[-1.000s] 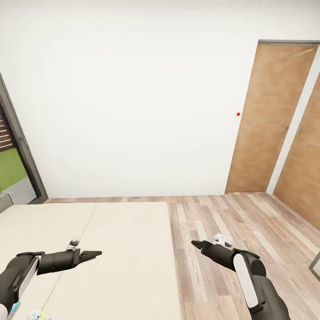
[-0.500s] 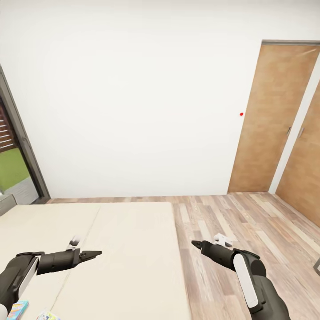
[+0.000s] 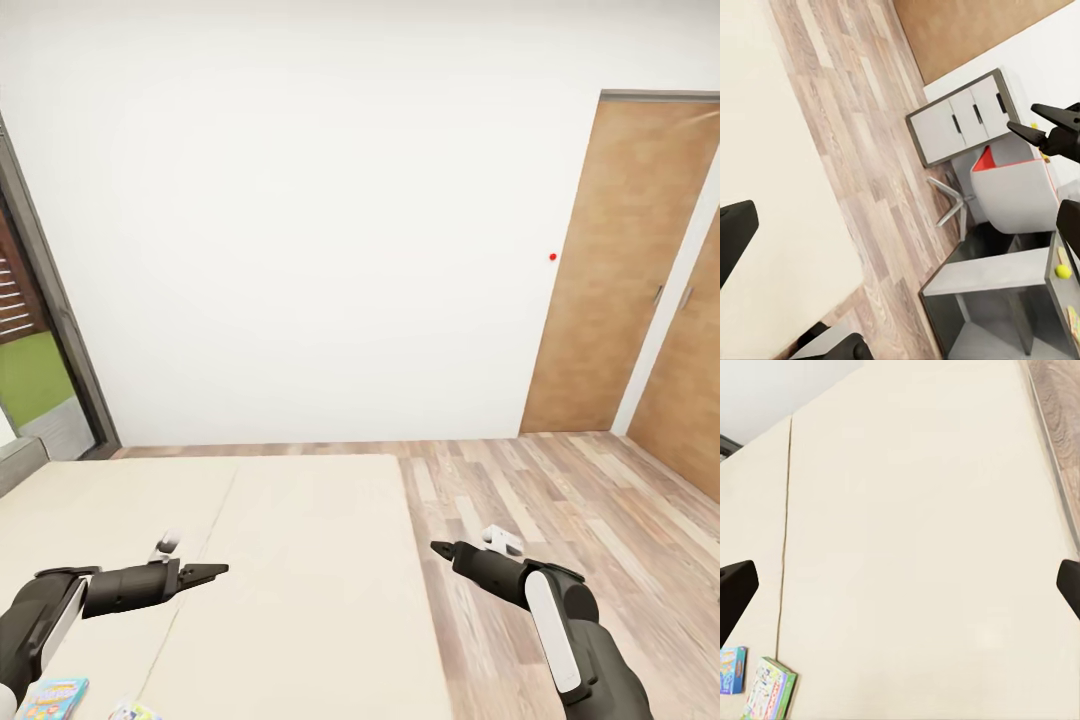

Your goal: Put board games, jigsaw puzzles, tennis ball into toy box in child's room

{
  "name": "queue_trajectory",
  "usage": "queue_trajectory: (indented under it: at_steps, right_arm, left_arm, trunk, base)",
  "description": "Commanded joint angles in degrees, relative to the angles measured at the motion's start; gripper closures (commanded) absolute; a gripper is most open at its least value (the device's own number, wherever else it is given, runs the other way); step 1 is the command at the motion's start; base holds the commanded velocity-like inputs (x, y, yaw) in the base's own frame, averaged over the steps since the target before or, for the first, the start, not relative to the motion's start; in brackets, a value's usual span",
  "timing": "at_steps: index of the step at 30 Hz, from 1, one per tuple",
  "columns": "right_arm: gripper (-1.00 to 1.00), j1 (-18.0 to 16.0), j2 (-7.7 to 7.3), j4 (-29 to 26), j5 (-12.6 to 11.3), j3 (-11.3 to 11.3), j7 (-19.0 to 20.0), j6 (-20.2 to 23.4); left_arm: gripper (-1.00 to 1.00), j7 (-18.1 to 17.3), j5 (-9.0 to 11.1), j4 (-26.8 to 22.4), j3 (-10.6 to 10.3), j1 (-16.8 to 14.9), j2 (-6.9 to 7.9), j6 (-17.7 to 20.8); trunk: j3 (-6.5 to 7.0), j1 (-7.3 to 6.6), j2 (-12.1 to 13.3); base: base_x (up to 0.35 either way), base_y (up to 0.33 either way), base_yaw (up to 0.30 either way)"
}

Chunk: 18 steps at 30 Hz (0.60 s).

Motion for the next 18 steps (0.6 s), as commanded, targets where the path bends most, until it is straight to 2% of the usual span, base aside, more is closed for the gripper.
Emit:
queue_trajectory:
  at_steps: [1,8,18]
  right_arm:
    - [-1.0,0.0,0.09,0.0,0.5,-0.2,0.6,0.3]
    - [-1.0,0.0,0.12,0.1,1.0,-0.1,0.4,0.2]
    - [-1.0,0.0,0.13,0.6,1.2,-0.1,0.4,0.2]
  left_arm:
    - [-1.0,-0.1,0.2,0.0,0.0,0.0,0.01,0.6]
    - [-1.0,-0.1,0.2,0.0,0.0,0.0,0.01,0.6]
    - [-1.0,-0.1,0.2,0.0,0.0,0.0,0.01,0.6]
  trunk:
    - [-0.03,0.02,0.0]
    - [-0.03,0.02,0.0]
    - [-0.03,0.02,0.0]
  base:
    - [0.0,0.16,0.0]
    - [-0.025,0.172,0.0]
    - [-0.006,0.034,0.0]
